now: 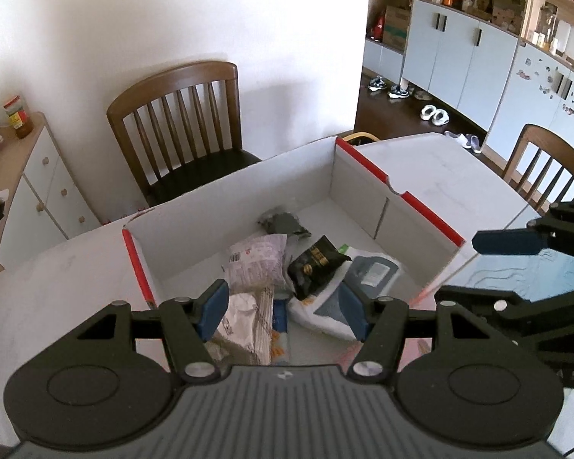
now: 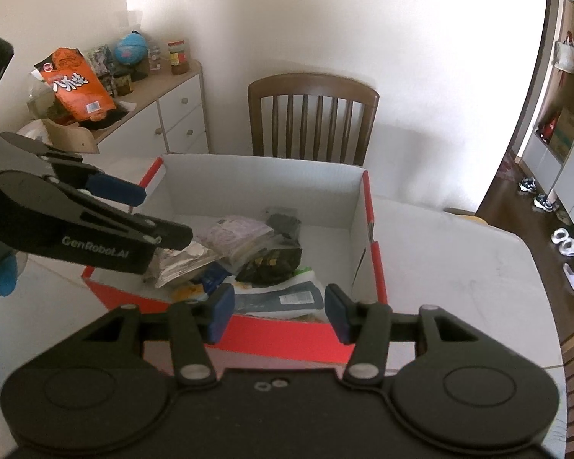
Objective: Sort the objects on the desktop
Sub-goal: 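Open both tools to drop the white bag and black packet into the box, then withdraw both tools from the box toward the yellow plush toy, then close the left tool on the yellow plush toy while the right tool grips the mint-green stick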
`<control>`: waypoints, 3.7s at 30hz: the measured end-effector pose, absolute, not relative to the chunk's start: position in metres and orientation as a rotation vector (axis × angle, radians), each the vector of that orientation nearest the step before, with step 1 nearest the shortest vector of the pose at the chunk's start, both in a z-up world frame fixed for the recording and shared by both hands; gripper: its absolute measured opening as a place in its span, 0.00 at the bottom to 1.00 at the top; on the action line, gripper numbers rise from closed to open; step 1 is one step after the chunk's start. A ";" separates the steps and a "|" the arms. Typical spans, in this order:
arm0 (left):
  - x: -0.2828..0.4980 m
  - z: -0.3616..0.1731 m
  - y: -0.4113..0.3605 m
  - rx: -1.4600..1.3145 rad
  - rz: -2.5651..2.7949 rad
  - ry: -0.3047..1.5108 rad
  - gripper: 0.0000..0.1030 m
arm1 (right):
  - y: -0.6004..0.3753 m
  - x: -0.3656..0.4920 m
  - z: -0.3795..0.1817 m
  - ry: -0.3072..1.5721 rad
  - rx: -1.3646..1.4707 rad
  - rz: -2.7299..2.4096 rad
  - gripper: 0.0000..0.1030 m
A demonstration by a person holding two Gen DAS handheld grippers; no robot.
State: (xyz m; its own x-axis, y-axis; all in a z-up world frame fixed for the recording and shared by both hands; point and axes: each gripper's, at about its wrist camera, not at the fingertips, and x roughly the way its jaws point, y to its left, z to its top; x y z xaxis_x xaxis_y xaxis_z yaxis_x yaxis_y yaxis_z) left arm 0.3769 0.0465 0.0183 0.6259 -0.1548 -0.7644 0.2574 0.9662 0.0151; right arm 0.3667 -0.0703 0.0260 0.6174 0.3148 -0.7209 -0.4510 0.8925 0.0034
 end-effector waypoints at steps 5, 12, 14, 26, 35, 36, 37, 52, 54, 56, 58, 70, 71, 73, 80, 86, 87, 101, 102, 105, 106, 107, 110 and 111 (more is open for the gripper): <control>0.361 0.022 0.048 0.129 -0.247 0.865 0.61 | -0.071 0.354 0.033 0.774 -0.185 0.440 0.52; 0.338 0.030 0.047 0.141 -0.267 0.872 0.61 | -0.069 0.340 0.038 0.778 -0.196 0.441 0.58; 0.331 0.032 0.046 0.149 -0.272 0.872 0.61 | -0.070 0.336 0.039 0.776 -0.196 0.443 0.62; 0.292 0.040 0.047 0.165 -0.326 0.875 0.65 | -0.068 0.306 0.046 0.768 -0.205 0.436 0.63; 0.271 0.038 0.052 0.150 -0.342 0.872 0.72 | -0.082 0.286 0.042 0.780 -0.197 0.403 0.63; 0.269 0.036 0.052 0.150 -0.345 0.875 0.72 | -0.083 0.285 0.041 0.781 -0.197 0.399 0.63; 0.267 0.035 0.052 0.152 -0.347 0.877 0.74 | -0.084 0.283 0.040 0.781 -0.195 0.393 0.63; 0.249 0.001 0.058 0.119 -0.383 0.880 0.85 | -0.100 0.267 0.007 0.834 -0.161 0.329 0.63; 0.247 -0.004 0.059 0.118 -0.382 0.876 0.99 | -0.101 0.265 0.003 0.842 -0.156 0.325 0.63; 0.245 -0.008 0.060 0.116 -0.390 0.869 1.00 | -0.101 0.264 -0.001 0.846 -0.153 0.321 0.63; 0.244 -0.012 0.060 0.120 -0.395 0.869 1.00 | -0.102 0.264 -0.005 0.852 -0.151 0.317 0.64; 0.254 -0.050 0.056 0.155 -0.419 0.900 1.00 | -0.109 0.262 -0.042 0.914 -0.129 0.285 0.63; 0.256 -0.053 0.056 0.155 -0.421 0.905 1.00 | -0.109 0.262 -0.045 0.919 -0.126 0.282 0.63; 0.259 -0.059 0.055 0.156 -0.424 0.913 1.00 | -0.110 0.262 -0.051 0.927 -0.123 0.278 0.63; 0.269 -0.076 0.052 0.167 -0.423 0.900 1.00 | -0.115 0.267 -0.071 0.966 -0.111 0.266 0.63; 0.279 -0.089 0.049 0.175 -0.411 0.908 1.00 | -0.116 0.268 -0.086 0.995 -0.107 0.264 0.61; 0.281 -0.091 0.048 0.176 -0.409 0.909 1.00 | -0.116 0.268 -0.087 0.997 -0.107 0.263 0.61; 0.293 -0.107 0.050 0.164 -0.424 0.932 0.99 | -0.109 0.271 -0.107 1.031 -0.129 0.257 0.53; 0.293 -0.109 0.050 0.167 -0.426 0.935 0.99 | -0.110 0.270 -0.109 1.036 -0.125 0.253 0.53; 0.295 -0.115 0.049 0.171 -0.431 0.946 0.99 | -0.111 0.269 -0.109 1.033 -0.118 0.247 0.53; 0.295 -0.116 0.048 0.172 -0.429 0.950 0.99 | -0.111 0.269 -0.109 1.033 -0.115 0.246 0.54; 0.296 -0.118 0.048 0.172 -0.429 0.951 0.99 | -0.111 0.268 -0.109 1.032 -0.113 0.245 0.54; 0.299 -0.121 0.046 0.172 -0.427 0.956 0.99 | -0.111 0.268 -0.108 1.027 -0.120 0.244 0.53; 0.300 -0.122 0.045 0.177 -0.426 0.957 0.98 | -0.111 0.267 -0.108 1.026 -0.121 0.244 0.52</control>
State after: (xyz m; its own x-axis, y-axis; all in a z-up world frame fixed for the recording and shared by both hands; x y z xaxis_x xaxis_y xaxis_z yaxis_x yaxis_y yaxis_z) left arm 0.2997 0.0454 -0.1224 0.5015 -0.2733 -0.8209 0.4272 0.9033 -0.0398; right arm 0.2674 -0.1106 -0.1083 0.4942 0.1444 -0.8573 -0.2574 0.9662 0.0144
